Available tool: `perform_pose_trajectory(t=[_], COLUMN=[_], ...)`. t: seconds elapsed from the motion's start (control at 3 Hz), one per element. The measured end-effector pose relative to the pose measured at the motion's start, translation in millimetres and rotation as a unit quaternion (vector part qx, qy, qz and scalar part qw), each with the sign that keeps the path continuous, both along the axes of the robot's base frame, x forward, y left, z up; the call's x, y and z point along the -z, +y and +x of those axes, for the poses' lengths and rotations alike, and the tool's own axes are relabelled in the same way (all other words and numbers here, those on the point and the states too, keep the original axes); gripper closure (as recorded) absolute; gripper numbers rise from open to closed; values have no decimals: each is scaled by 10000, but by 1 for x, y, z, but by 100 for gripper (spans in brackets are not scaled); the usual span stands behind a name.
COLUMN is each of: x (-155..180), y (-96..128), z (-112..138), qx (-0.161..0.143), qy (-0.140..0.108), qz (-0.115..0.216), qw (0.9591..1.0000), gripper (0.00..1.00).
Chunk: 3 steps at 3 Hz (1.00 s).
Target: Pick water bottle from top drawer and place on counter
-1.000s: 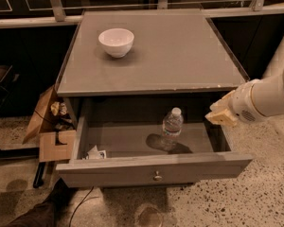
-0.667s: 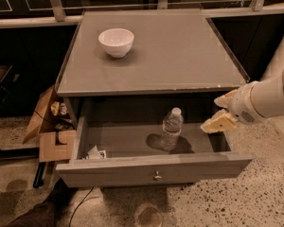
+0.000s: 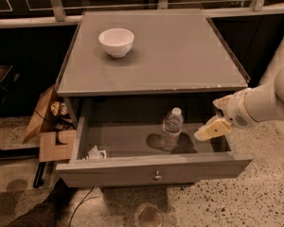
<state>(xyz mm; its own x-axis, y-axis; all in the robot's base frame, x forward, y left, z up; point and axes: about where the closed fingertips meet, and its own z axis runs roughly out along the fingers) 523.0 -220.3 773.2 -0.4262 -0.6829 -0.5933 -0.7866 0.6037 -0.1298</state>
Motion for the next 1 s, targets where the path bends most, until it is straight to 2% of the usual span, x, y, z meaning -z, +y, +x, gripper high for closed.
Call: perform_pose_trajectory(t=[0.33, 0.67, 1.0], x=[20, 26, 28], y=[15, 33, 51], z=[-1, -3, 2], qx=[-21, -161, -364], qy=[157, 108, -139], qz=[410, 766, 1139], qw=[9990, 9969, 9927], gripper=[25, 24, 19])
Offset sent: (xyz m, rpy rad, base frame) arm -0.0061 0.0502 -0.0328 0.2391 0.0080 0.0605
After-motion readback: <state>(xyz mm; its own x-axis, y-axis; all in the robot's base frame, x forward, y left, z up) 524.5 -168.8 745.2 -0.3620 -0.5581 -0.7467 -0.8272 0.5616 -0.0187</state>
